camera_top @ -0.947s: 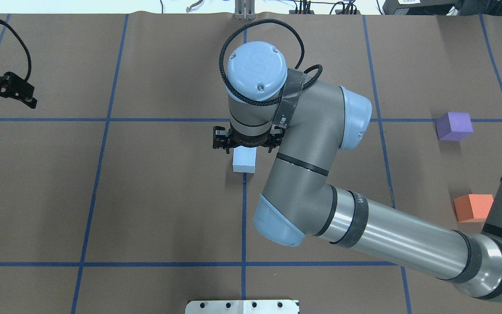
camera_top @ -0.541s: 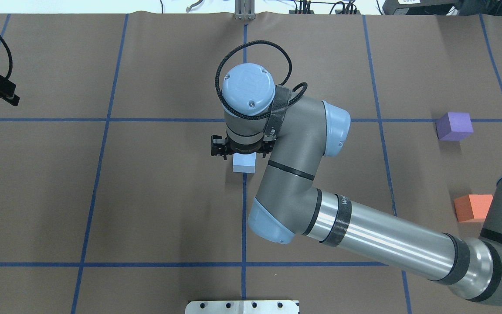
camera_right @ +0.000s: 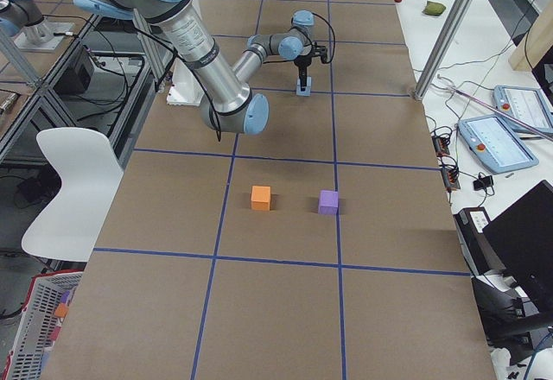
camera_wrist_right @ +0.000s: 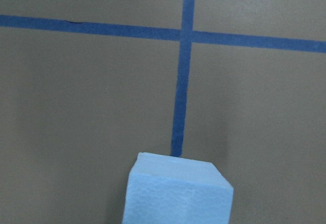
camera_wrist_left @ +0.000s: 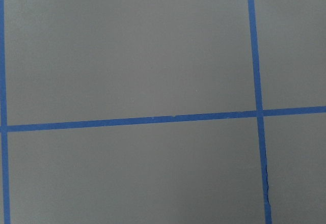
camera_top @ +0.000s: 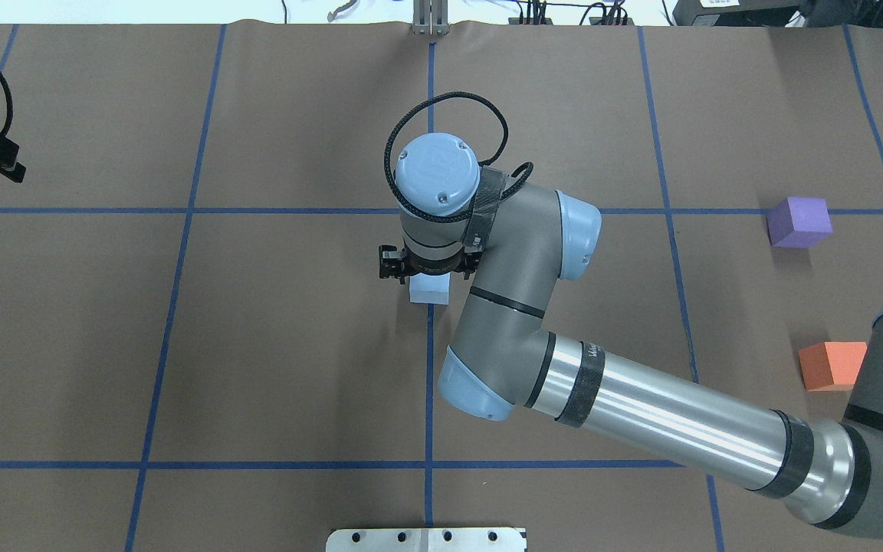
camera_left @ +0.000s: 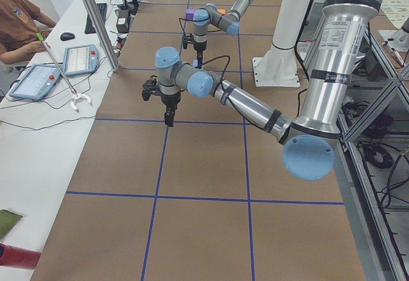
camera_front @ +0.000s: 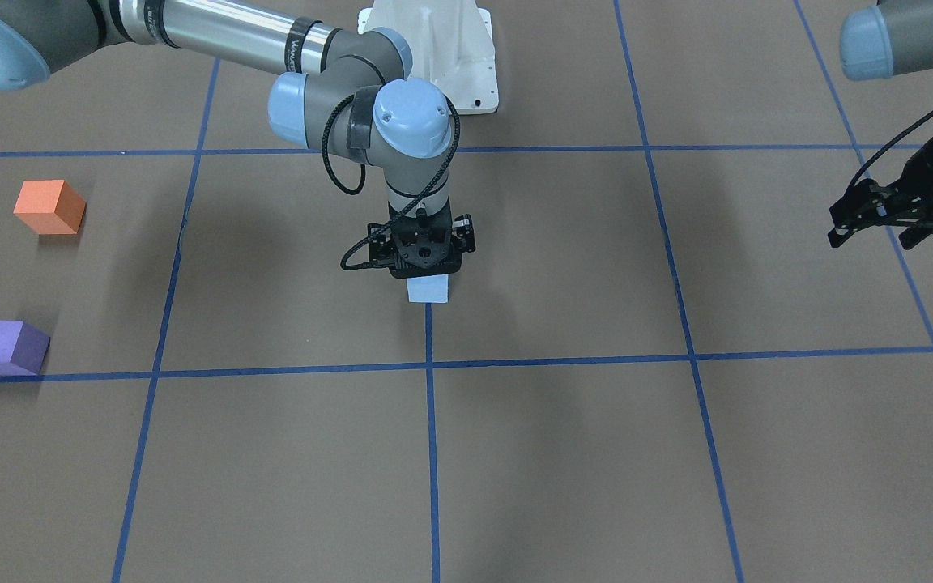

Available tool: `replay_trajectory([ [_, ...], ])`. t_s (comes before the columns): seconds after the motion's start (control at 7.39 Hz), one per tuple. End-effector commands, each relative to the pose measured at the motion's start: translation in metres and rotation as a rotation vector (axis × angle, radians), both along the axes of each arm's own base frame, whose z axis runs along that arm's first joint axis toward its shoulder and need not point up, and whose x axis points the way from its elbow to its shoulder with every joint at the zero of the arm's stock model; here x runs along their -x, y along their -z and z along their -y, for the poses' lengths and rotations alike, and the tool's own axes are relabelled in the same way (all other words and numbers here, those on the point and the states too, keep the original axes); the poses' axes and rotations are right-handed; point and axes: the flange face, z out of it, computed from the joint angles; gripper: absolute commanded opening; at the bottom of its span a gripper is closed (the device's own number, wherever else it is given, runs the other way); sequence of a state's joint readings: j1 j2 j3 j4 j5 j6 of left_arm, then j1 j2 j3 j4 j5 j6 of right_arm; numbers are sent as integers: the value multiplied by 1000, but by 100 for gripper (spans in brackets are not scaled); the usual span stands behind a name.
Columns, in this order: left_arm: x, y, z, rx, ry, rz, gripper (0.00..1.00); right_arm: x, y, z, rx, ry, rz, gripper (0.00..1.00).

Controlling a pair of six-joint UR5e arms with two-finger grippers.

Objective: Place blue block between orange and purple blocks
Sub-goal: 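Lower the right gripper onto the light blue cube and close it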

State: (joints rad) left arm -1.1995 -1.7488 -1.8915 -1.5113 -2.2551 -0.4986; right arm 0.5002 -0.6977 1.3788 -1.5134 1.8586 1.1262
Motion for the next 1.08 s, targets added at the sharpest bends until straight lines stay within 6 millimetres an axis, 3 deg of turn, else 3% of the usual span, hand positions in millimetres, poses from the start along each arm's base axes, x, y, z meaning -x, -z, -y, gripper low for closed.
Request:
replay_trajectory([
  [0.0,0,0,0,0,1,2,100,13,-14,3,-6,4,9,100],
  [0.14,0,1,0,-3,1,1,100,13,-9,3,12,-18,20,64],
  [0.27,0,0,-1,-1,0,0,100,12,-8,4,36,-41,23,1],
  [0.54,0,0,-1,-1,0,0,100,5,5,1,32,-37,42,0],
  [0.68,0,-1,0,2,0,1,100,-18,26,-1,38,-47,35,0],
  [0.81,0,-3,0,4,-1,2,100,-66,51,-3,45,-73,17,0],
  [0.95,0,-7,1,-5,-17,7,100,-123,62,-16,5,-57,11,0],
])
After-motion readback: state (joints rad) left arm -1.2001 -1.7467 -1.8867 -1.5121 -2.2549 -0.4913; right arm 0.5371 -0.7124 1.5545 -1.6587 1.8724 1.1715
